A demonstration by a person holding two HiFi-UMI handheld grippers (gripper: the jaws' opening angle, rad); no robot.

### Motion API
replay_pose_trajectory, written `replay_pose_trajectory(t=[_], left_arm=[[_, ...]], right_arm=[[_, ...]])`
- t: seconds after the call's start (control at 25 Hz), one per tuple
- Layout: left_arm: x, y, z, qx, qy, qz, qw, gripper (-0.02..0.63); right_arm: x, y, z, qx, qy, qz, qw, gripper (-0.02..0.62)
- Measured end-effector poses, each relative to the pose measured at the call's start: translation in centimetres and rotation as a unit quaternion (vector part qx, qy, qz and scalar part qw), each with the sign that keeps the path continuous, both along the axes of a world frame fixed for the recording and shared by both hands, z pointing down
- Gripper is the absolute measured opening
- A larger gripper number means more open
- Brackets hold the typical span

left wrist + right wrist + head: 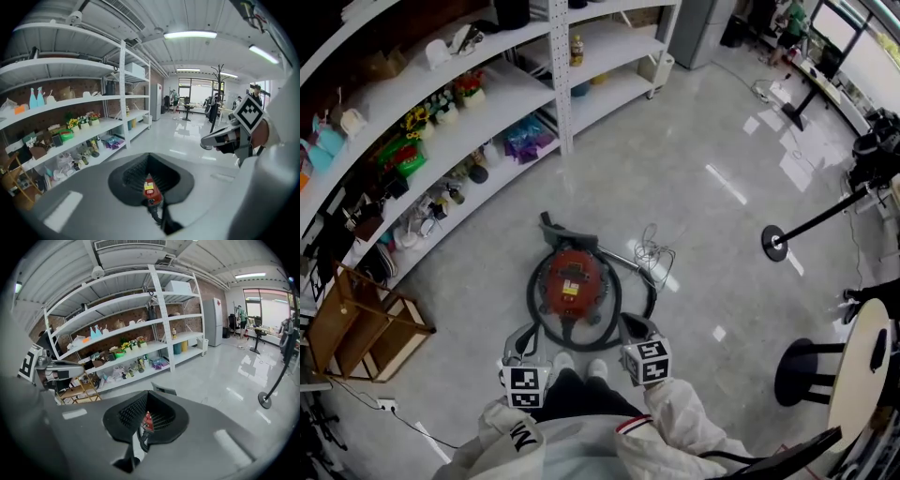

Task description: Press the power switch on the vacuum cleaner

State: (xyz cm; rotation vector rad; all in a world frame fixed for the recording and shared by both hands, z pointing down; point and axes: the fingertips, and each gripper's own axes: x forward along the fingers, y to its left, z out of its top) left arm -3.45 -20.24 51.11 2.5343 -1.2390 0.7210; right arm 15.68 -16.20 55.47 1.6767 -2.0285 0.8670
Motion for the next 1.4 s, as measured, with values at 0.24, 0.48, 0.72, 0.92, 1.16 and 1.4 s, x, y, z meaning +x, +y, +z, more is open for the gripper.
replay_pose_trajectory(t=[0.24, 0.48, 0.72, 0.92, 1.16, 1.4], left_arm=[[0.2, -0.4, -2.5, 0.016, 0.01, -0.007, 0.9998, 0.0], [0.3, -0.4, -4.7, 0.035, 0.015, -0.007, 0.9993, 0.0], [1.3, -0.3, -6.3, 0.049, 0.024, -0.002, 0.9985, 0.0], [2.7, 0.8, -6.5, 0.057, 0.026, 0.001, 0.9981, 0.0], [3.0, 1.7, -6.5, 0.063, 0.018, -0.007, 0.9978, 0.0], [2.1, 2.2, -6.6, 0.062, 0.007, -0.021, 0.9979, 0.0]], right_arm=[[1.3, -0.7, -4.2, 0.04, -0.003, 0.007, 0.999, 0.0], [1.1, -0.6, -7.5, 0.07, -0.012, 0.006, 0.997, 0.0], [0.9, -0.1, -11.5, 0.115, -0.019, 0.004, 0.993, 0.0], [1.9, 1.3, -11.9, 0.122, -0.025, 0.008, 0.992, 0.0], [2.6, 2.2, -11.0, 0.119, -0.033, 0.009, 0.992, 0.0], [2.9, 2.5, -10.1, 0.111, -0.043, 0.009, 0.993, 0.0]])
